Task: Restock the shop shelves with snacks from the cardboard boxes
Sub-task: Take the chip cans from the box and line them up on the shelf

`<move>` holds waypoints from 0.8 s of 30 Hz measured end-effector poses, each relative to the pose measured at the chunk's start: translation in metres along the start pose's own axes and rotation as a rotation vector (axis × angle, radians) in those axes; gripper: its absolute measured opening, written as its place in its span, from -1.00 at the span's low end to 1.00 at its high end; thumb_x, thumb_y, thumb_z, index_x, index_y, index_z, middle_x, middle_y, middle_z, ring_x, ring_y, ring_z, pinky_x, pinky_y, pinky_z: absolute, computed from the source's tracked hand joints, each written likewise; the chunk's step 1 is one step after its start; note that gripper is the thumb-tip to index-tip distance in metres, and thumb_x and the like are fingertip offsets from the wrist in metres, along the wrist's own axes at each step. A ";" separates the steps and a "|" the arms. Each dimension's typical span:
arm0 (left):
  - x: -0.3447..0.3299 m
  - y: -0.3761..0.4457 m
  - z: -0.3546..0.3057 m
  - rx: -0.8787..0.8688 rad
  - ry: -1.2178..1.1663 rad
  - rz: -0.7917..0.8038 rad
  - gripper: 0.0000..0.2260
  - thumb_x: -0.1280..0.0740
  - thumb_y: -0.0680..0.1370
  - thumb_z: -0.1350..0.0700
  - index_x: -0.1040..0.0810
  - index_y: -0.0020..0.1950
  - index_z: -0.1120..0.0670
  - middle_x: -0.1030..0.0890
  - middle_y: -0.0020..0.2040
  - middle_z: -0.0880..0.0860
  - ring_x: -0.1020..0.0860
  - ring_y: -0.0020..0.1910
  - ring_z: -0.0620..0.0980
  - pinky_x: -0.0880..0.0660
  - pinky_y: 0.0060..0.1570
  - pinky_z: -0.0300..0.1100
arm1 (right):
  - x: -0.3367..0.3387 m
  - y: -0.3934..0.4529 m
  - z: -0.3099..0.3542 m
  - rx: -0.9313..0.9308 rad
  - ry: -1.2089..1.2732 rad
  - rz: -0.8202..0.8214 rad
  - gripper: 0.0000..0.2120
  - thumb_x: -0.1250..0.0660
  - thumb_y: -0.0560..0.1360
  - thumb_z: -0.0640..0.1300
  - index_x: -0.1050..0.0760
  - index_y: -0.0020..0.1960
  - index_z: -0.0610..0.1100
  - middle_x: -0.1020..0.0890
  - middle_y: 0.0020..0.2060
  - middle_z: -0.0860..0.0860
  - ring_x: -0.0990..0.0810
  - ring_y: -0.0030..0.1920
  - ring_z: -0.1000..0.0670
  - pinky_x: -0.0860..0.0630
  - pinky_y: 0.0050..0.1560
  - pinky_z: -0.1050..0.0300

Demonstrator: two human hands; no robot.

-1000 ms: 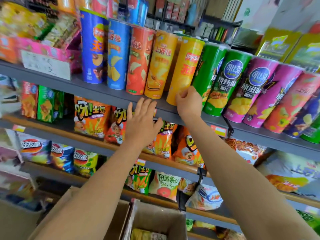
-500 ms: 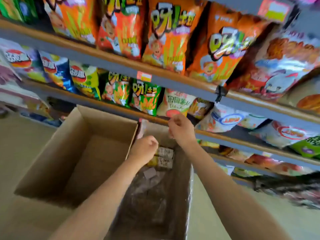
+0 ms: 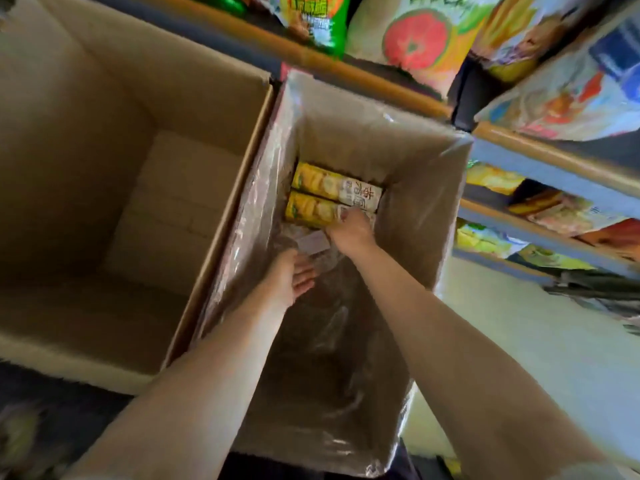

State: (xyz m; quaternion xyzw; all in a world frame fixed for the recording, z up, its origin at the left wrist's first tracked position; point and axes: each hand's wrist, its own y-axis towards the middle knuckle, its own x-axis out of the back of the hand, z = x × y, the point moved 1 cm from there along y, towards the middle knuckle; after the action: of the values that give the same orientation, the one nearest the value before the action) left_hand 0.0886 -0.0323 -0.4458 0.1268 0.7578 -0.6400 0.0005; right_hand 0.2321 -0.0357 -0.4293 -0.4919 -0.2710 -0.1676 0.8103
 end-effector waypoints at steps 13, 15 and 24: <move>-0.052 0.118 -0.038 0.019 -0.217 0.094 -0.72 -0.21 0.62 -0.06 -0.56 0.09 0.12 -0.62 -0.17 0.14 -0.59 -0.20 0.06 -0.55 -0.17 -0.09 | -0.029 0.140 -0.006 0.138 -0.518 -0.175 -0.38 -0.19 0.50 0.28 -0.44 0.37 -0.14 -0.30 0.43 -0.17 -0.21 0.44 -0.22 -0.17 0.41 -0.18; -0.049 0.119 -0.037 0.019 -0.222 0.059 -0.74 -0.24 0.60 -0.08 -0.54 0.04 0.10 -0.58 -0.13 0.15 -0.55 -0.14 0.08 -0.53 -0.01 -0.04 | -0.027 0.142 -0.009 0.131 -0.481 -0.153 -0.34 -0.21 0.48 0.33 -0.45 0.38 -0.12 -0.30 0.43 -0.18 -0.20 0.44 -0.23 -0.19 0.41 -0.17; -0.046 0.077 -0.028 -0.049 -0.237 0.132 -0.61 -0.13 0.61 -0.24 -0.59 0.09 0.01 -0.72 -0.01 0.16 -0.63 -0.02 0.13 -0.53 0.09 -0.03 | 0.002 0.103 0.012 0.009 -0.342 0.106 -0.13 -0.18 0.46 0.46 -0.26 0.52 -0.15 -0.39 0.47 -0.16 -0.39 0.44 -0.21 -0.36 0.35 -0.02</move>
State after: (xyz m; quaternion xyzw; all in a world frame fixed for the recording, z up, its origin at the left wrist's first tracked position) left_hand 0.1526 -0.0027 -0.5077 0.1001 0.7580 -0.6302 0.1352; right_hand 0.2860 0.0224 -0.4960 -0.5232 -0.3792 -0.0372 0.7623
